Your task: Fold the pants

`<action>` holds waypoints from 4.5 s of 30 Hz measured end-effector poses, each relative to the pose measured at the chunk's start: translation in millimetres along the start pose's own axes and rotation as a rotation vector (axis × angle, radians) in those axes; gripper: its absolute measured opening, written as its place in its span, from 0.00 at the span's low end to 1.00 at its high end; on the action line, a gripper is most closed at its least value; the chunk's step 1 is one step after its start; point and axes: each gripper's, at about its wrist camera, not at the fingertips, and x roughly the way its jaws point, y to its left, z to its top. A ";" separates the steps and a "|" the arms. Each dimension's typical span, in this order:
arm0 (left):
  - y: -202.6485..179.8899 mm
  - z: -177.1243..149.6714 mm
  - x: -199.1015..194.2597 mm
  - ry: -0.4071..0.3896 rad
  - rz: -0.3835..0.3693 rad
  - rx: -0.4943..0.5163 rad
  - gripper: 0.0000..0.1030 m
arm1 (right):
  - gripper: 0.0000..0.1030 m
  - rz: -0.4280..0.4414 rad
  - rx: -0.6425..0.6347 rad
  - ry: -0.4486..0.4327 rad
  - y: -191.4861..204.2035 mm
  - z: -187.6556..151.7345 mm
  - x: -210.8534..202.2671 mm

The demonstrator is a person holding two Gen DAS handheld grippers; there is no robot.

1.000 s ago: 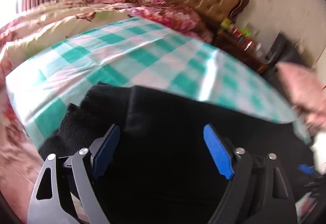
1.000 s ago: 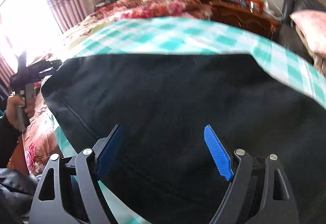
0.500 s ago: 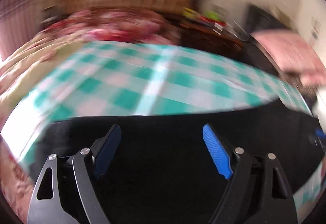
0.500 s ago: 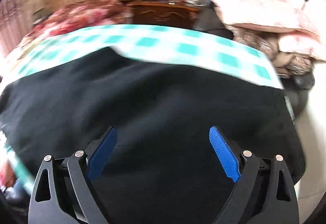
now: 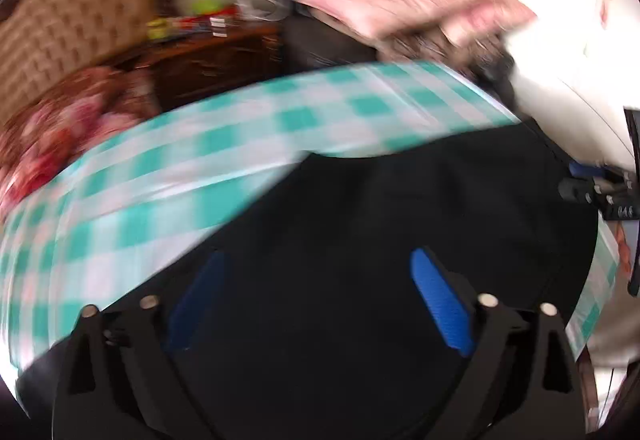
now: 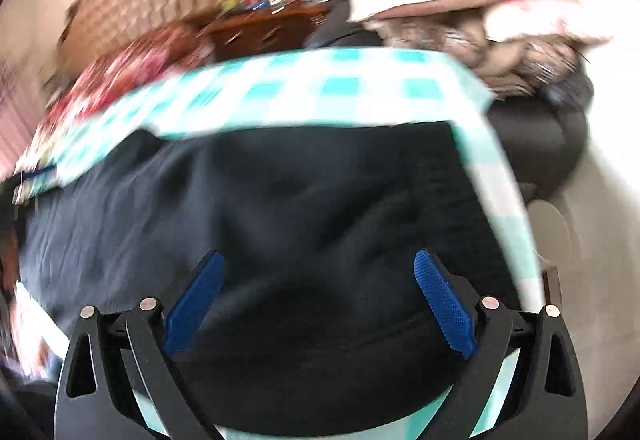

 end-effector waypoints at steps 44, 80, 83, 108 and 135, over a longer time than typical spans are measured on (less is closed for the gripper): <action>325.9 -261.3 -183.2 -0.087 0.334 -0.846 0.98 | 0.95 0.086 -0.364 -0.051 214.3 65.8 39.3; 397.6 -230.4 -121.4 0.025 0.457 -0.774 0.98 | 0.95 -0.090 -0.272 0.118 249.3 104.7 121.5; 406.6 -255.2 -180.8 -0.156 0.399 -0.879 0.98 | 0.95 -0.017 -0.394 0.005 313.9 91.2 77.7; 365.7 -353.3 -226.1 -0.266 0.074 -1.105 0.98 | 0.32 0.198 -1.248 0.005 670.6 -110.8 72.7; 404.1 -236.1 -182.7 -0.394 -0.048 -1.022 0.32 | 0.87 0.763 -0.499 0.112 539.4 -6.8 20.2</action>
